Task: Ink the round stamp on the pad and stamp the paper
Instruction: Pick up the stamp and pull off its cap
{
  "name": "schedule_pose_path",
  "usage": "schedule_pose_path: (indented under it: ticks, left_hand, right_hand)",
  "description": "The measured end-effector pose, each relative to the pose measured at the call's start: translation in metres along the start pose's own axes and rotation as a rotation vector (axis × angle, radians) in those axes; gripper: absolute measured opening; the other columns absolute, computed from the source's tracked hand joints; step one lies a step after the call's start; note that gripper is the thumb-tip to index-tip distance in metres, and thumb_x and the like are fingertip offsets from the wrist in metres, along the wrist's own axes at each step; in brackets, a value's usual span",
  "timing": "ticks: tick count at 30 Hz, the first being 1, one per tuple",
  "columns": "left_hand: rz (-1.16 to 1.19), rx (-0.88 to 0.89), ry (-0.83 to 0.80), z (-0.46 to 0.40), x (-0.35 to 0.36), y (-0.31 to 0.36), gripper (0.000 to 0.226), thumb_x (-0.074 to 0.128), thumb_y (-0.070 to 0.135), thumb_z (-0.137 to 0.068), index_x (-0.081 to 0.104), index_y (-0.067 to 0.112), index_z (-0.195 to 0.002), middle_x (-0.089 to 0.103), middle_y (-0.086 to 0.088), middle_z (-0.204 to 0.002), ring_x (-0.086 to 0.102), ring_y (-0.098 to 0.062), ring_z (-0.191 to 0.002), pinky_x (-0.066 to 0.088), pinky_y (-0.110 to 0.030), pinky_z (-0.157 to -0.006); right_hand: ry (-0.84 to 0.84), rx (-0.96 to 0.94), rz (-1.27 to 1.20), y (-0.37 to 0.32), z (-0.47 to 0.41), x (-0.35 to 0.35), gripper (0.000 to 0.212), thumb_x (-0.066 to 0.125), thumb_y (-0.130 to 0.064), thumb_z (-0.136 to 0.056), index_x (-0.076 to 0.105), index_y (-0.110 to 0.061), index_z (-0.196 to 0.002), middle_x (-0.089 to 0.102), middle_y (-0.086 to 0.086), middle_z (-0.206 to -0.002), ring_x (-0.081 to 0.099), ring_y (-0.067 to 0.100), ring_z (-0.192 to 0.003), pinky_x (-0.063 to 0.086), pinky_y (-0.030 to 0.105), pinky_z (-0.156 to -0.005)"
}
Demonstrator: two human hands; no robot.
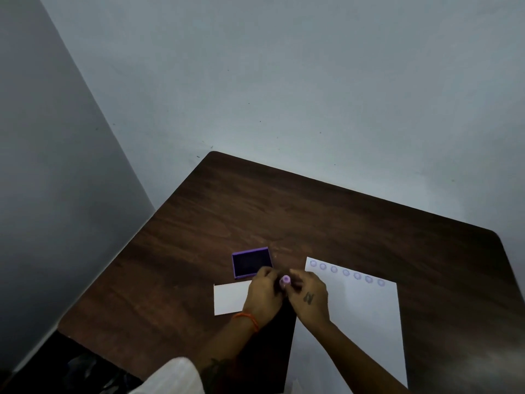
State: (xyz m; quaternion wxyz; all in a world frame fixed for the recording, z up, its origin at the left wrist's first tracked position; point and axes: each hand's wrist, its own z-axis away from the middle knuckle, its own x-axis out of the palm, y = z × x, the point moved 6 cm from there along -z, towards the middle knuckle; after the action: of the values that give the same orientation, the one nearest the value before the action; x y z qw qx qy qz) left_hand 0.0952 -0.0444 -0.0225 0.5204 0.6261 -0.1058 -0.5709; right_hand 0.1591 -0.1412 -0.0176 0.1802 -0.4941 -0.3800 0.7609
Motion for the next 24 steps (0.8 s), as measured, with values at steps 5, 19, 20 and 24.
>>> schedule_pose_path:
  ticks: [5, 19, 20, 24]
  left_hand:
    - [-0.053, -0.001, 0.025, -0.007, 0.005, -0.002, 0.015, 0.055, 0.015, -0.087, 0.065, 0.010, -0.097, 0.067, -0.012, -0.106, 0.061, -0.021, -0.094, 0.045, -0.024, -0.086]
    - [0.392, 0.009, 0.013, 0.007, -0.026, 0.007, 0.022, 0.072, 0.010, -0.076, 0.067, 0.018, -0.097, 0.072, 0.000, -0.097, 0.067, -0.010, -0.091, 0.055, -0.025, -0.086]
    - [0.403, 0.014, 0.004, 0.008, -0.028, 0.008, 0.022, 0.073, 0.010, -0.075, 0.067, 0.019, -0.094, 0.072, 0.001, -0.095, 0.068, -0.010, -0.089, 0.056, -0.023, -0.084]
    - [0.423, 0.029, 0.002, 0.012, -0.034, 0.013, 0.021, 0.075, 0.011, -0.073, 0.067, 0.022, -0.089, 0.073, 0.004, -0.091, 0.069, -0.007, -0.085, 0.053, -0.011, -0.074]
  right_hand:
    - [-0.036, -0.021, 0.032, 0.003, -0.006, 0.006, 0.025, 0.061, -0.034, -0.086, 0.071, -0.012, -0.092, 0.073, 0.007, -0.095, 0.057, 0.009, -0.075, 0.049, 0.020, -0.082]
    - [-0.267, 0.333, -0.744, 0.003, 0.003, -0.008, 0.005, 0.062, -0.014, -0.086, 0.067, -0.015, -0.088, 0.071, 0.011, -0.097, 0.071, 0.023, -0.086, 0.060, 0.021, -0.064]
    - [-0.267, 0.340, -0.753, 0.001, 0.005, -0.009, 0.007, 0.063, -0.017, -0.086, 0.067, -0.013, -0.090, 0.071, 0.011, -0.097, 0.071, 0.023, -0.085, 0.060, 0.021, -0.063]
    - [-0.251, 0.336, -0.735, 0.000, 0.008, -0.012, 0.017, 0.064, -0.022, -0.084, 0.067, -0.008, -0.095, 0.072, 0.014, -0.096, 0.071, 0.025, -0.086, 0.058, 0.025, -0.066]
